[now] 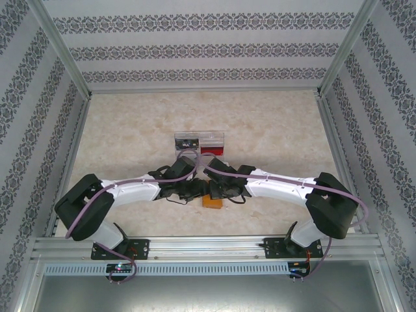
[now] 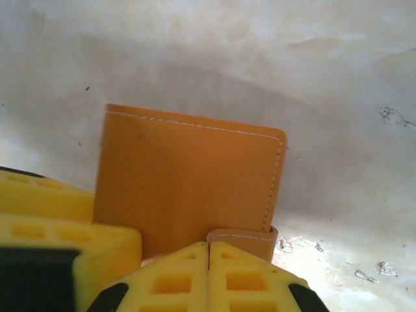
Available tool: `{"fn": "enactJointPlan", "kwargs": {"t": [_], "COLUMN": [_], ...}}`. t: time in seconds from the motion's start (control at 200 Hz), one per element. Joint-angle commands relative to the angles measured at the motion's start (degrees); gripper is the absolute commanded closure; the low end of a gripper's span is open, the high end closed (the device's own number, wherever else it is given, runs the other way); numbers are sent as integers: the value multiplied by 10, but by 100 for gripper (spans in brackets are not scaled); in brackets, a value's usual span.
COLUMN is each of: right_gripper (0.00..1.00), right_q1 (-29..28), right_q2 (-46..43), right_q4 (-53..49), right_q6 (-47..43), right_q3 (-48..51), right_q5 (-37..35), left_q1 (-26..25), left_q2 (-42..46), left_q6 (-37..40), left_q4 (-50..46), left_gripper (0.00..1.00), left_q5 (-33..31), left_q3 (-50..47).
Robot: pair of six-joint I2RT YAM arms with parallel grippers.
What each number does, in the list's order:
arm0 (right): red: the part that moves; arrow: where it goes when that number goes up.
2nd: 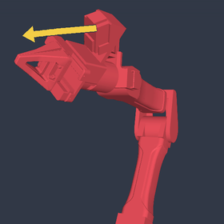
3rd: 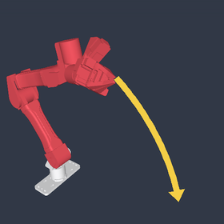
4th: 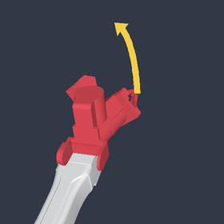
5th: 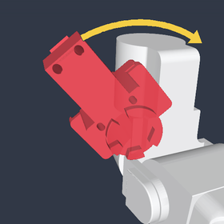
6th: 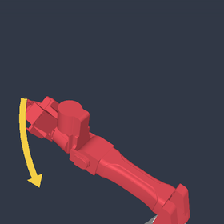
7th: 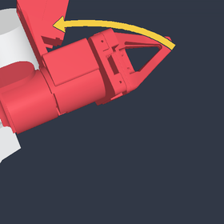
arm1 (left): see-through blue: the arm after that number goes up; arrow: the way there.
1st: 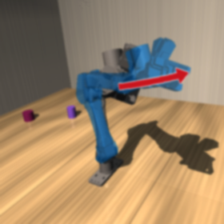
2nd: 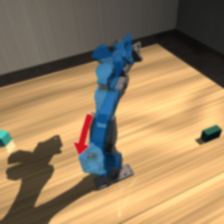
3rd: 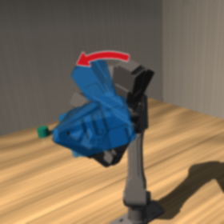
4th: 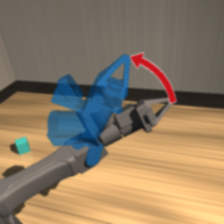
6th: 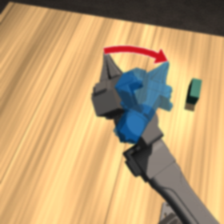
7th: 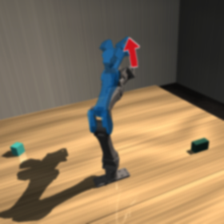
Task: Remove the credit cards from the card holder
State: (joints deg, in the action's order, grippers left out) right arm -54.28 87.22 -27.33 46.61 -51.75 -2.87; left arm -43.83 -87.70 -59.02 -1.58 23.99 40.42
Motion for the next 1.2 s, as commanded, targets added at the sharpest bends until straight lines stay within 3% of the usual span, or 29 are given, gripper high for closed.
{"fn": "enactJointPlan", "kwargs": {"t": [0.0,0.115,0.22,0.645,0.799,0.874,0.919,1.009,1.194], "right_gripper": [100,100,100,100,100,71,63,57,56], "right_q1": [-6,-6,-3,59,51,38,34,26,10], "right_q2": [-4,-11,-26,-126,-129,-117,-105,-72,-19], "right_q4": [10,7,-2,-34,-22,-13,-7,0,9], "right_q6": [10,10,9,4,-5,-10,-14,-18,-26], "right_q3": [-9,-6,1,72,77,67,59,40,6], "right_q5": [3,-5,-20,-25,-9,-5,4,17,33], "left_q1": [-7,-7,-7,-7,-8,-9,-11,-13,-20], "left_q2": [-12,-18,-18,-15,-9,-3,2,4,-3], "left_q6": [2,7,12,17,26,31,33,37,42], "left_q4": [17,2,-21,-45,-62,-73,-79,-86,-94], "left_gripper": [68,91,100,100,100,100,100,100,100], "left_q5": [5,-1,-14,-37,-39,-43,-48,-50,-48], "left_q3": [19,23,22,-2,14,23,27,34,47]}}
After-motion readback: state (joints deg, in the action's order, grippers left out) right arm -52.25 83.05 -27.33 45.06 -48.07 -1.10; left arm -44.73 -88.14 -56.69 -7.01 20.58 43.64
